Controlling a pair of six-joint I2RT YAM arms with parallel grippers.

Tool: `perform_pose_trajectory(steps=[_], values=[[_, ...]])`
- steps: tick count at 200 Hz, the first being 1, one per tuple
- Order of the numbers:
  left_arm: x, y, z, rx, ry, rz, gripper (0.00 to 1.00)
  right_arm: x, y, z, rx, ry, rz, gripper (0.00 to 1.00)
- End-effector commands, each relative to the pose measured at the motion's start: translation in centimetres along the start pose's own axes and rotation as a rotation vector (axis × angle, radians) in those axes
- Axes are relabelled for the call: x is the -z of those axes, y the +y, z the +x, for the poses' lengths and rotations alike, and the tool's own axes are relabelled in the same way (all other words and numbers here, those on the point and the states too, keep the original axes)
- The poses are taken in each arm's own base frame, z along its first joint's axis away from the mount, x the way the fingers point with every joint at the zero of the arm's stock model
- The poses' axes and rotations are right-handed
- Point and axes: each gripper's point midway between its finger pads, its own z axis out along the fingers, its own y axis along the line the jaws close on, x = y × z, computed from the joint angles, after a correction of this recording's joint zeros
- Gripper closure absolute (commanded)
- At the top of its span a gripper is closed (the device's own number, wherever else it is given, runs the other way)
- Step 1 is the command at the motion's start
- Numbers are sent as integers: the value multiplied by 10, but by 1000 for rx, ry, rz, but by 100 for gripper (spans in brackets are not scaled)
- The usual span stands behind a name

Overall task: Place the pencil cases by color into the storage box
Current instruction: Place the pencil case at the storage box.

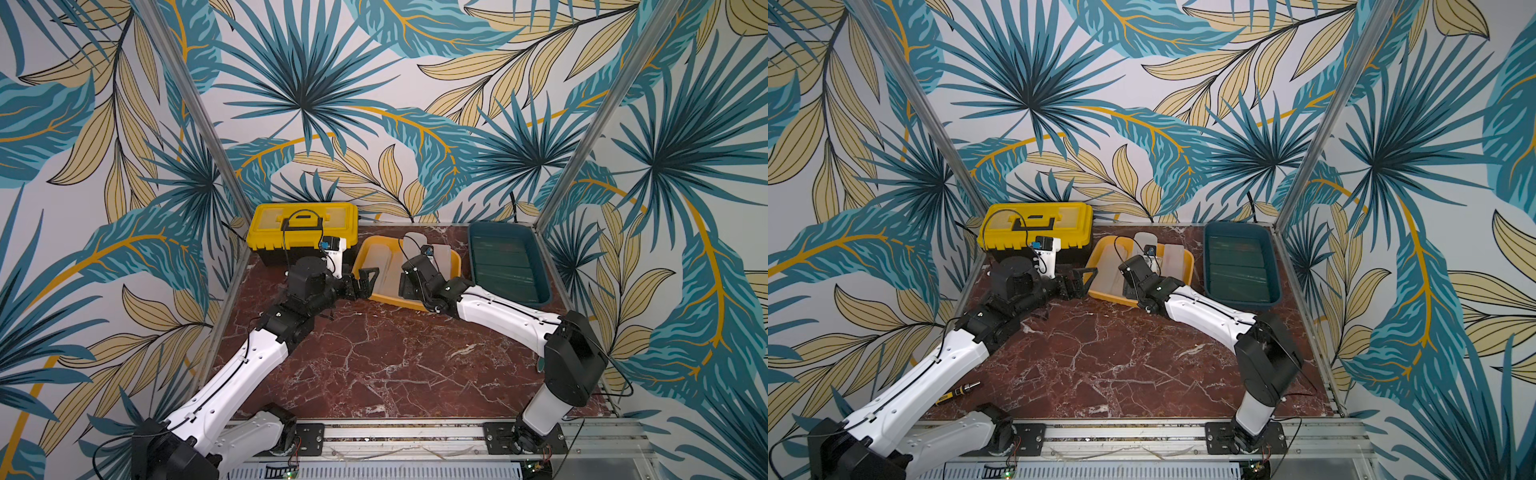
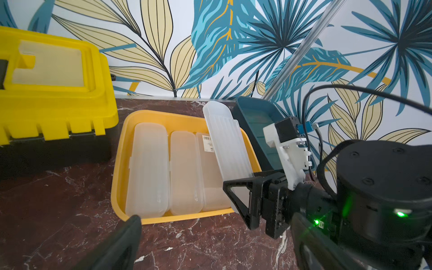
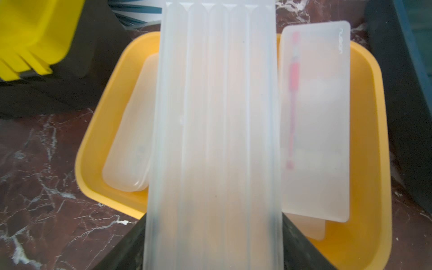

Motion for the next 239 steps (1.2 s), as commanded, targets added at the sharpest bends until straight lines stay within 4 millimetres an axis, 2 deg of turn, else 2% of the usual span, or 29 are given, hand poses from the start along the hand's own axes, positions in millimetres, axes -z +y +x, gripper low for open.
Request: perform_pose_trajectory(steps=[1,94,182,239], values=[[0,-3,-1,-14,-37,17,0,-6,-9,6,-24,7,58,39],[-1,6,12,9,-33,-4,0,-34,-11,16,-52,31,122,39],[1,7,13,14,-40,-7,0,-61,10,10,-110,44,128,39],[0,9,14,13,-38,-17,0,-78,19,14,-141,62,131,39]])
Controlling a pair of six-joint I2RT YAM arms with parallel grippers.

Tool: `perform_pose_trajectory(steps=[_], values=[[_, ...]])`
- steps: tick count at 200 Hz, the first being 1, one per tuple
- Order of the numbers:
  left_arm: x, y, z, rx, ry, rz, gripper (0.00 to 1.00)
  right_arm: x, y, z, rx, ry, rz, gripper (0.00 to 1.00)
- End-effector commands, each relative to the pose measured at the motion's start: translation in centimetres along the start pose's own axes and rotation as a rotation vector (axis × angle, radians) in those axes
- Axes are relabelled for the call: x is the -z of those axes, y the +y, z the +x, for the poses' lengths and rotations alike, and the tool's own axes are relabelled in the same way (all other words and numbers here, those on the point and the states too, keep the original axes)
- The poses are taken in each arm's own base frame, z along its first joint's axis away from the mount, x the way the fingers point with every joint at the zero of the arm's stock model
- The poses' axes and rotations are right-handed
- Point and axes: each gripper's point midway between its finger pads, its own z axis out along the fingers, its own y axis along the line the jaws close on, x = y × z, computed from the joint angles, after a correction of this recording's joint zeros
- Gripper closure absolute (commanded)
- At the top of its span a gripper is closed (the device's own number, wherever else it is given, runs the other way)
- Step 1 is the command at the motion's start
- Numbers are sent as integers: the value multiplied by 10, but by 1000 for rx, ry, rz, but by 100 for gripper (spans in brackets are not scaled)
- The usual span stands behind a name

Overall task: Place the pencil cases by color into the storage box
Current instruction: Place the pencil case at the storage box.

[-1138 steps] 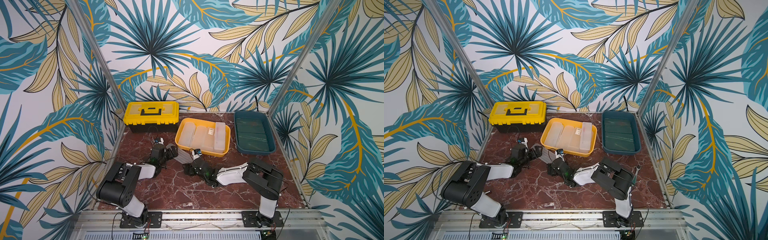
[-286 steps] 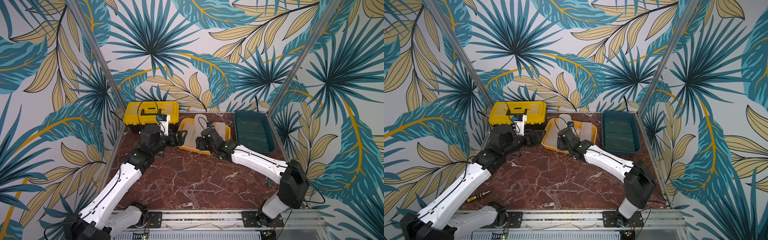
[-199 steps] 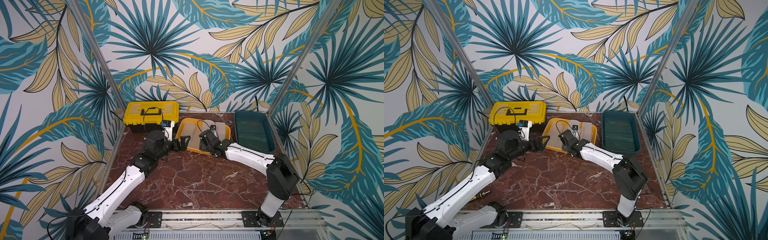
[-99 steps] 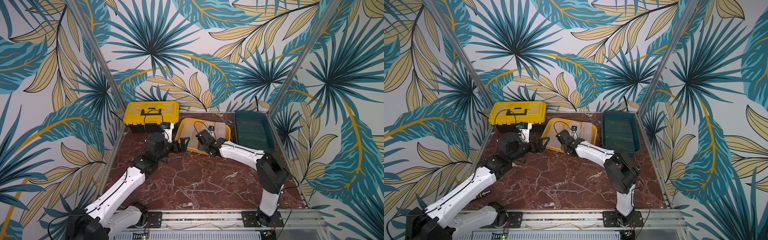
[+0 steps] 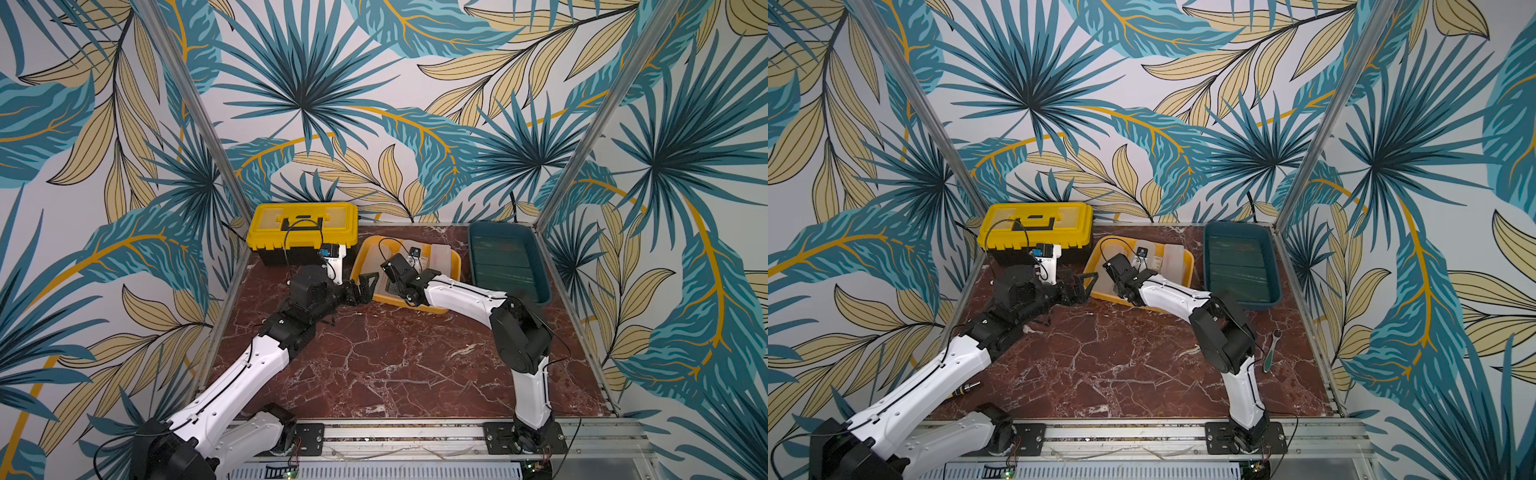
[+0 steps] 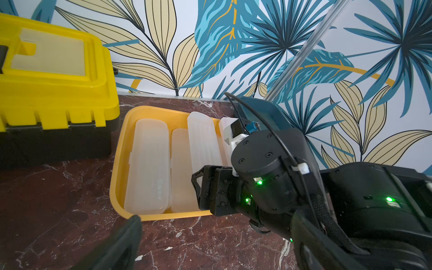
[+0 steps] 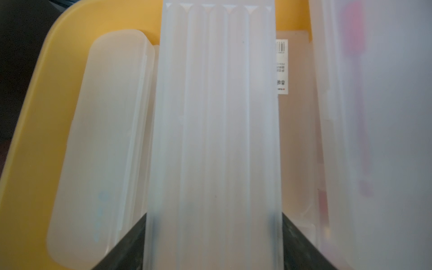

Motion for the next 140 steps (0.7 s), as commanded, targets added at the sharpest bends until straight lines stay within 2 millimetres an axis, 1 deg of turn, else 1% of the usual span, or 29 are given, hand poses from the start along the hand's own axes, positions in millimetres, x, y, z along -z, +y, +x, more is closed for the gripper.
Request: perform_pose_trajectory(steps=[1,46,57,99,118,140], values=[[1,3,4,-2,-8,-6,0,-4,2,-1,-21,4,18,39],[-1,7,5,-7,-8,-26,0,-11,11,0,-33,24,17,38],[-1,10,4,-13,-13,-39,0,-13,11,2,-39,31,21,38],[-1,18,-2,-32,-39,-92,1,-17,9,12,-54,65,28,37],[0,19,-6,-36,-54,-105,1,-20,12,19,-60,86,18,37],[1,20,-5,-40,-56,-107,0,-24,15,25,-59,95,14,36]])
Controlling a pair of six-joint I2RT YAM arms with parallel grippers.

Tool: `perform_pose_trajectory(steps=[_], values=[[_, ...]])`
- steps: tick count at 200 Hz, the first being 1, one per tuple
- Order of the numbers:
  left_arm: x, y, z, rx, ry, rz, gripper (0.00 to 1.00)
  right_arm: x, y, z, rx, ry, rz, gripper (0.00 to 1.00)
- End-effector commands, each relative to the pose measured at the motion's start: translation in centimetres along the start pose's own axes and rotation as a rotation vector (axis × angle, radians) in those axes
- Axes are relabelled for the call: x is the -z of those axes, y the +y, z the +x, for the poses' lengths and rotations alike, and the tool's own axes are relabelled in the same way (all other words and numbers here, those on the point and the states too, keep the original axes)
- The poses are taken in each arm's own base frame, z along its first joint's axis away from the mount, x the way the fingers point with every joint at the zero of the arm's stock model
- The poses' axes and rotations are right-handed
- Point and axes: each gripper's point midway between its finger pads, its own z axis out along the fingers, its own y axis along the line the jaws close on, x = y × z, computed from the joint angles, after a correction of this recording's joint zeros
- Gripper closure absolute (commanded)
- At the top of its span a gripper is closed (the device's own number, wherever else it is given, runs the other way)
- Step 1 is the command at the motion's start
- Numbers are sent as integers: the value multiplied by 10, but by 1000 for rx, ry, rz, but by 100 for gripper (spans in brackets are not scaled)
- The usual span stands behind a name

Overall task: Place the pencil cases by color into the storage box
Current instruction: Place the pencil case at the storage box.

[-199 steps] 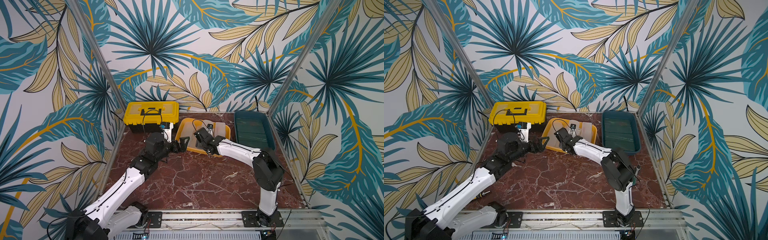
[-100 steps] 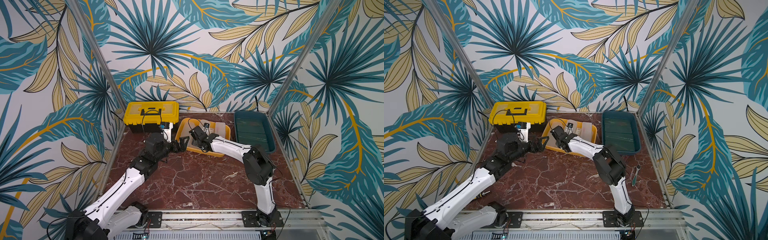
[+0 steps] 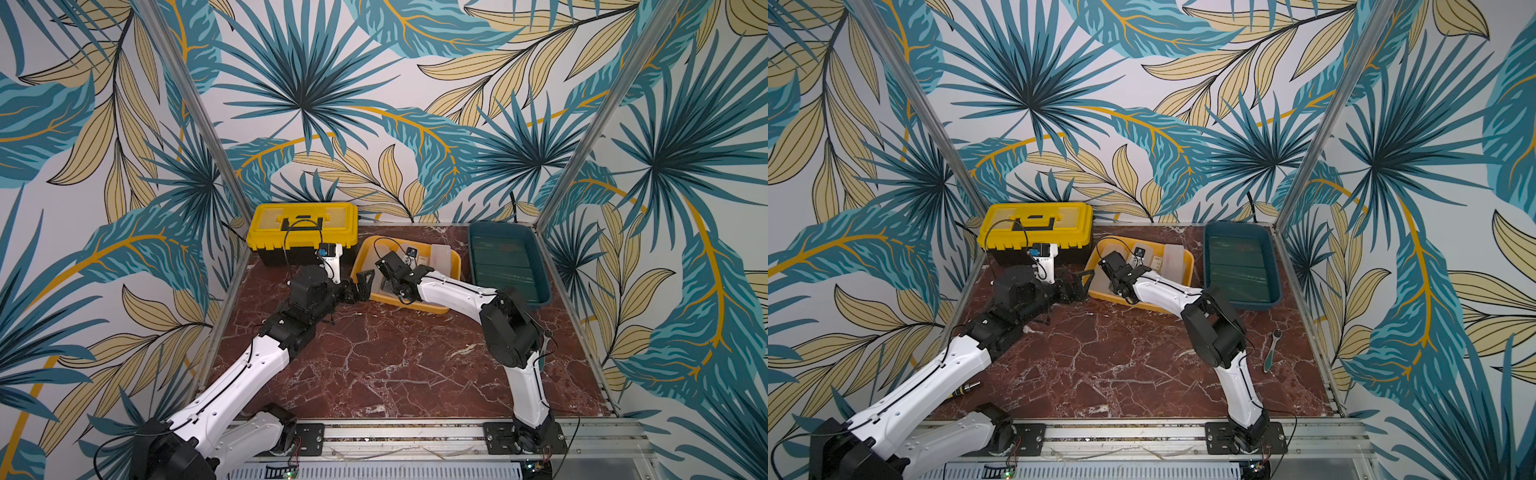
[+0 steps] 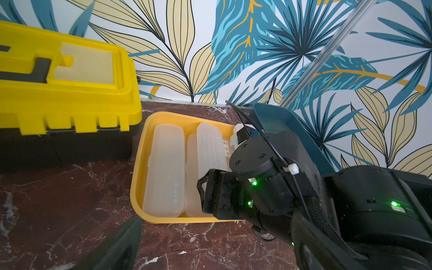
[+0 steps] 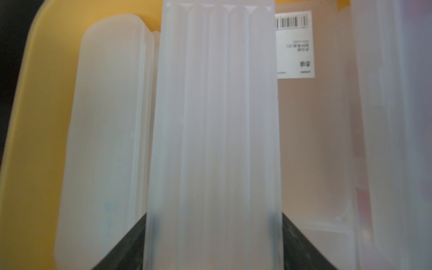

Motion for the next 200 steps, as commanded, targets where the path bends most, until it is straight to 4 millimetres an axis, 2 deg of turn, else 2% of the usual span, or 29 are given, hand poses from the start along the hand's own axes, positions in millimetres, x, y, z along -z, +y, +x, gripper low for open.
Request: perform_pose_trajectory(steps=[1,31,49,85,111,173,200], values=[[0,5,2,-22,-15,-20,1,-10,0,14,-1,32,17,36],[-2,5,5,-20,-6,-20,1,-14,3,18,-3,48,8,35],[-1,6,4,-21,-11,-23,0,-11,7,15,7,48,-6,31],[0,7,3,-25,-17,-31,0,9,19,-2,40,26,-65,20],[-1,9,3,-26,-16,-37,0,28,23,-13,44,7,-107,18],[-6,10,9,-27,5,-38,0,61,12,-31,56,-46,-128,16],[-10,11,13,-28,22,-38,1,87,-10,-52,50,-116,-108,16]])
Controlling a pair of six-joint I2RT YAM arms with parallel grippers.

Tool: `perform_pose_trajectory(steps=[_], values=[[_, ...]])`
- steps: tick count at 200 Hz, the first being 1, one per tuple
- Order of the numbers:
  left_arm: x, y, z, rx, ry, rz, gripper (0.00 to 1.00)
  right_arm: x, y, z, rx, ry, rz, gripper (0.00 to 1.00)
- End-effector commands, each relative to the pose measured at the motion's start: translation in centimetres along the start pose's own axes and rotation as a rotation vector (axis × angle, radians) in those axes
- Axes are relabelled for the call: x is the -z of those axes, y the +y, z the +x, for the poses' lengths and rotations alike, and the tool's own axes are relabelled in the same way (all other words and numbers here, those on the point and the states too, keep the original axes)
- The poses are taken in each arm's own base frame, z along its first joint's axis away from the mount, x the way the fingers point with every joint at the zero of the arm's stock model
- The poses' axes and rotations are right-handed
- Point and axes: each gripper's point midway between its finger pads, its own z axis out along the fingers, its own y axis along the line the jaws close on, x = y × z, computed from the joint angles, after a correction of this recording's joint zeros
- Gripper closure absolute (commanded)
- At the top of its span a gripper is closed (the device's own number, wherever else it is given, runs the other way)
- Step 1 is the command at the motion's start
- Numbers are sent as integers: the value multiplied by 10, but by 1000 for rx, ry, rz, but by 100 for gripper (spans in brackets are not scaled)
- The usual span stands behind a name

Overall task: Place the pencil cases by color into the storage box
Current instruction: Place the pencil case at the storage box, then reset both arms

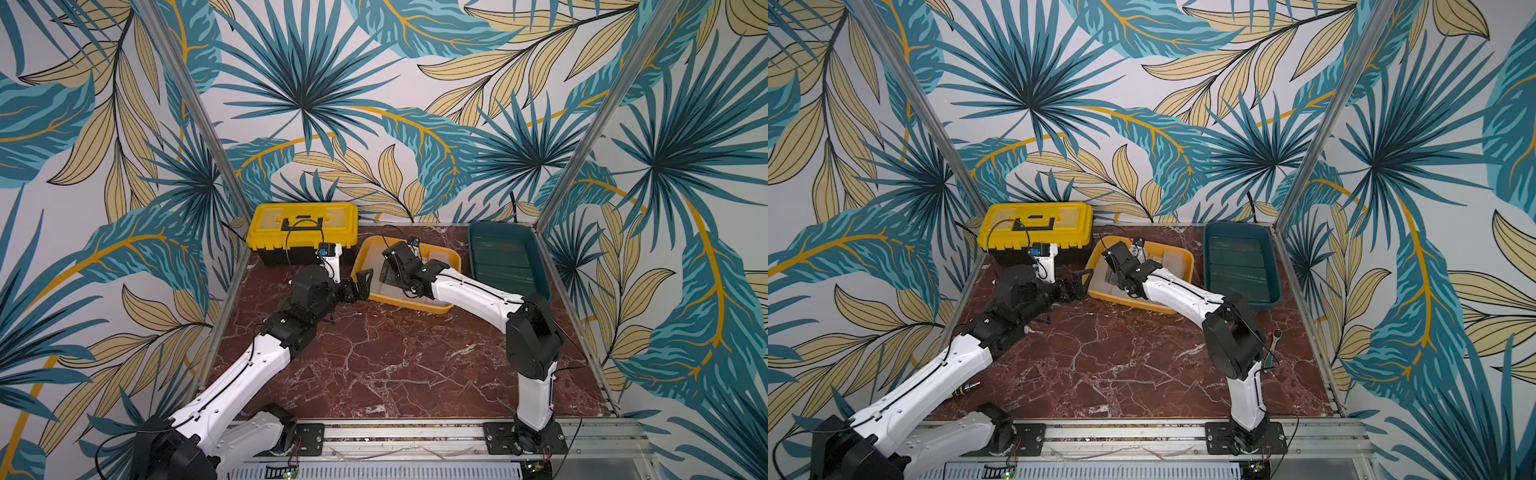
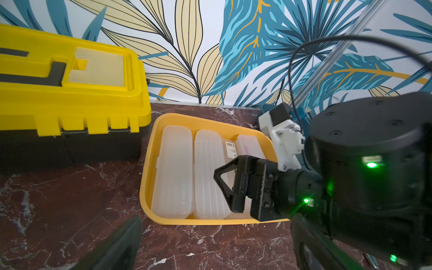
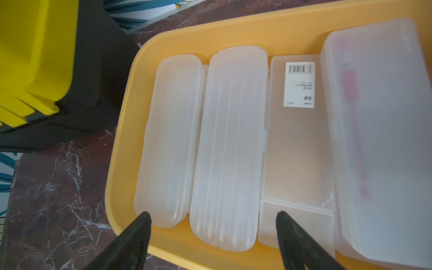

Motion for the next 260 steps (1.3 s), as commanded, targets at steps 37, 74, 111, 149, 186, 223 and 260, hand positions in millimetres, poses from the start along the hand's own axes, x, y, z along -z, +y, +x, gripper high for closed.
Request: perform_pose_trajectory(steps=[37,74,111,149,186,223,260], values=[[-19,1,20,-10,67,13,0,44,-66,-29,-7,-95,70,16],[-40,-4,35,-9,131,24,0,48,-107,-24,-34,-84,122,16],[-67,-17,55,-43,216,55,0,60,-136,-24,-52,-105,103,16],[-87,-25,62,-101,244,78,0,98,-155,-38,77,-186,102,16],[-89,-29,34,-134,173,52,1,134,-180,-60,177,-335,98,14],[-70,-24,-6,-159,52,-20,0,171,-206,-79,256,-517,131,13],[-41,-18,-41,-155,-49,-85,0,193,-228,-82,266,-672,157,10]])
